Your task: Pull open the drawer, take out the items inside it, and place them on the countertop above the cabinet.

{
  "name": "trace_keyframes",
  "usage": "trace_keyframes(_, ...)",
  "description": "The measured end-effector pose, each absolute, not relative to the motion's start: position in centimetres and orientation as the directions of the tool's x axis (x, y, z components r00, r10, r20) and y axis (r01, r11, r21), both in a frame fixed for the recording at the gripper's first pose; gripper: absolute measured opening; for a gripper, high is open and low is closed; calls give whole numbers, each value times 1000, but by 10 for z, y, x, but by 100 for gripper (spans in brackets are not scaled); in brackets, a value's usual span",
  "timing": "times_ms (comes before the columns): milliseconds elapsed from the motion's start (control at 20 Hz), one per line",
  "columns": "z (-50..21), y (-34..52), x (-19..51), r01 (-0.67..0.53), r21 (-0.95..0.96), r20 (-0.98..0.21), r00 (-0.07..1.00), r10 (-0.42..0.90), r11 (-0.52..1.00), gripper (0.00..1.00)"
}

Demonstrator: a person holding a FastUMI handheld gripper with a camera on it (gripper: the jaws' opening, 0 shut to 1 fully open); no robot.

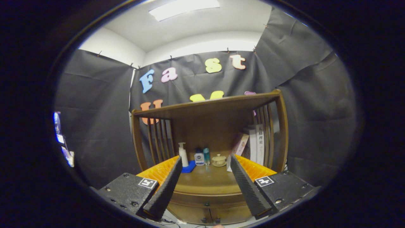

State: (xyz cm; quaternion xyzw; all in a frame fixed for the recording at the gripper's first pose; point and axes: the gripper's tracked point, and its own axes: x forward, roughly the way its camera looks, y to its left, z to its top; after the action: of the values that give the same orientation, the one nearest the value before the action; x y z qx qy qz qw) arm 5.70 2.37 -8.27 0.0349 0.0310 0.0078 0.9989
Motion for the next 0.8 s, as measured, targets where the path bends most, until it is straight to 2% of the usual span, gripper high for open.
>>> trace_keyframes(300, -165, 31, 89, -16, 163, -171, 984, 44, 987, 97)
trace_keyframes(800, -285, 27, 122, 26, 85, -333, 943, 3, 996, 95)
